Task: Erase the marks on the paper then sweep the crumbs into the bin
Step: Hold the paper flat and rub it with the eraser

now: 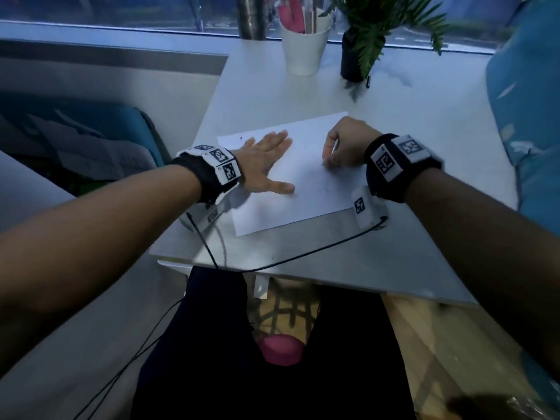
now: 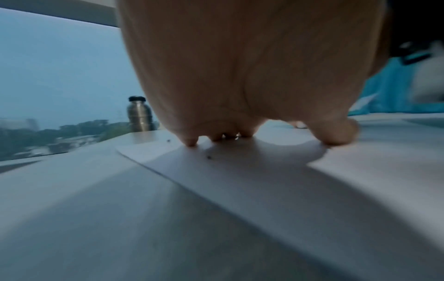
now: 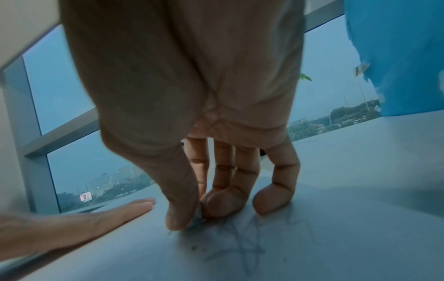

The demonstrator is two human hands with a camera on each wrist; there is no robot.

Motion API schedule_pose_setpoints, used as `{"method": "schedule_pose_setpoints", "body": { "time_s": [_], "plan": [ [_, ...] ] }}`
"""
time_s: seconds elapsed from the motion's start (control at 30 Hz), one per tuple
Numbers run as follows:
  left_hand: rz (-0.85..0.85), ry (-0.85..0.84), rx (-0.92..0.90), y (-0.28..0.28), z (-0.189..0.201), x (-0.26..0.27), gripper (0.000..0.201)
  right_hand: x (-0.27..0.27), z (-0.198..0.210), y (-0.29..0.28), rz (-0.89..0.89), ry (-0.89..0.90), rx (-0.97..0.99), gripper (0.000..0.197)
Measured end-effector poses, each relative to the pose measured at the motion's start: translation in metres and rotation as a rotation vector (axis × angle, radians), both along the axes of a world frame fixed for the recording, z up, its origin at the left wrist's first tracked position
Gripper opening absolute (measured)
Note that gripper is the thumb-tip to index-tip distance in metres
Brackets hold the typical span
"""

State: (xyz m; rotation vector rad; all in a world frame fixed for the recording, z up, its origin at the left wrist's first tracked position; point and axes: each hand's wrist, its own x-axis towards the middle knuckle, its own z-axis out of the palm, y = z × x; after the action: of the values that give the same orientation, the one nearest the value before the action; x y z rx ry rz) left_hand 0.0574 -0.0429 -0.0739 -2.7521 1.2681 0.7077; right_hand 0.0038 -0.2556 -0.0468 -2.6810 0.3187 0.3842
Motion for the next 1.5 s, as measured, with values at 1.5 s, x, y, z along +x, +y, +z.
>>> {"method": "schedule_pose_setpoints", "body": {
  "time_s": [1.5],
  "plan": [
    [0.099,0.069,0.203,-0.031,0.016,0.011,0.153,0.040,0.003,-0.001,0.314,-0.135,0.070,0.010]
  ]
}}
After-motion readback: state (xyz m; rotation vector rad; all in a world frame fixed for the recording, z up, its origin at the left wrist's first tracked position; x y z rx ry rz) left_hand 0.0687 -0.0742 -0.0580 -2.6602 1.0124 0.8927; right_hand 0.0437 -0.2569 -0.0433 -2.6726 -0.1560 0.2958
